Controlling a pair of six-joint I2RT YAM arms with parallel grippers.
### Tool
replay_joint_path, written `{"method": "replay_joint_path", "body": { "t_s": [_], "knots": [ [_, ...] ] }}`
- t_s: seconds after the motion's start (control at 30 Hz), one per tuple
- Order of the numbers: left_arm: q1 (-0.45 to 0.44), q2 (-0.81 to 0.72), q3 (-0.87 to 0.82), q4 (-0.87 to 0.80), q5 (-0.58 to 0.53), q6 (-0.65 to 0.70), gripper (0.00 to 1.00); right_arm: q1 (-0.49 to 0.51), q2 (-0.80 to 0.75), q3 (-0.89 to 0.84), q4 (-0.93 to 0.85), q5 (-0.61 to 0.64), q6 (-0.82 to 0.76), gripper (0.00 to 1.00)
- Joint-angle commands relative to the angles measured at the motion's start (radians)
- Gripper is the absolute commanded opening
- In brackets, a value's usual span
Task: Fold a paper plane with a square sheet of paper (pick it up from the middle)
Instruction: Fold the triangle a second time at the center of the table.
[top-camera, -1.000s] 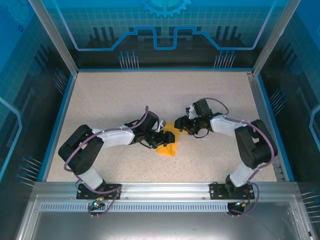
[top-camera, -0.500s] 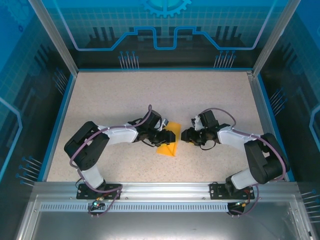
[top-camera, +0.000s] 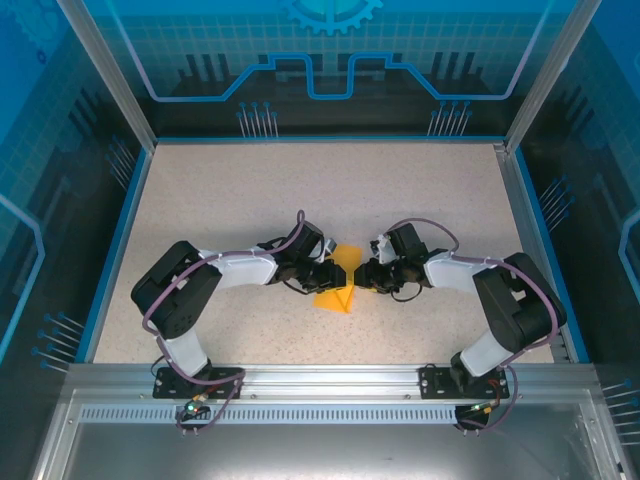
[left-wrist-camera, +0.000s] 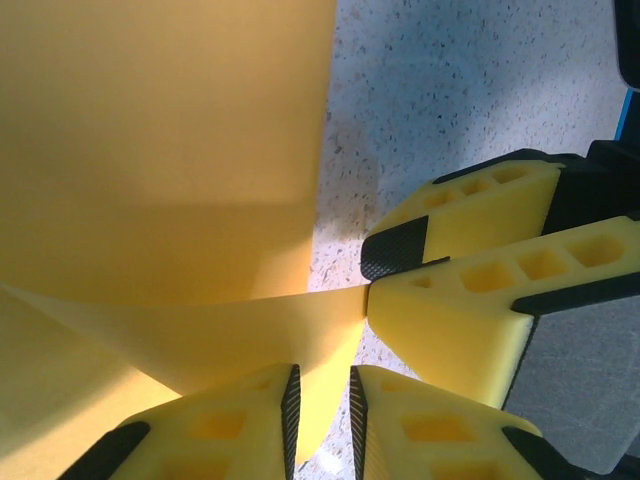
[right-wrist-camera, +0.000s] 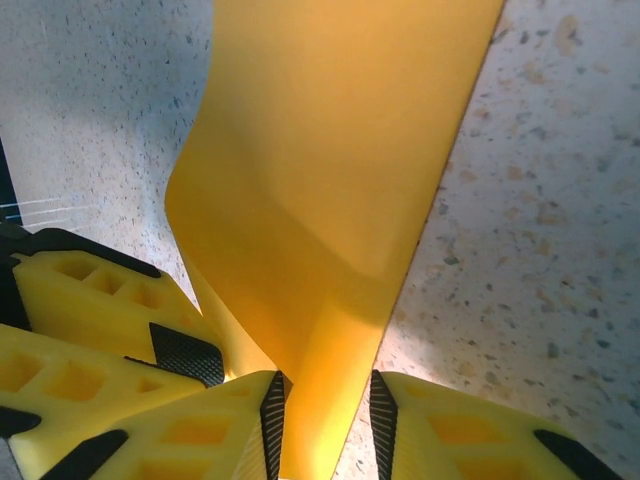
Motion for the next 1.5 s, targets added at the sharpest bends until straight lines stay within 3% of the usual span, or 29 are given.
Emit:
{"method": "replay_joint_path", "body": {
  "t_s": [0.0, 0.23, 0.5, 0.9, 1.47],
  "knots": [
    [0.003, -0.001, 0.024, -0.020, -0.014, 0.019, 0.22, 0.014, 0.018, 0.020, 0.045, -0.048, 0.010, 0.31],
    [0.003, 0.001, 0.027, -0.024, -0.015, 0.021, 0.21, 0.019, 0.036, 0.027, 0.065, -0.066, 0.018, 0.26],
    [0.004, -0.013, 0.030, -0.031, -0.011, 0.021, 0.21, 0.019, 0.040, 0.034, 0.054, -0.028, 0.010, 0.09],
    [0.003, 0.008, 0.055, -0.025, 0.015, 0.021, 0.22, 0.016, 0.082, 0.080, -0.022, 0.048, -0.041, 0.06],
    [0.004, 0.070, 0.098, -0.059, 0.041, 0.029, 0.22, 0.015, 0.083, 0.076, -0.048, 0.058, -0.042, 0.06]
  ]
}}
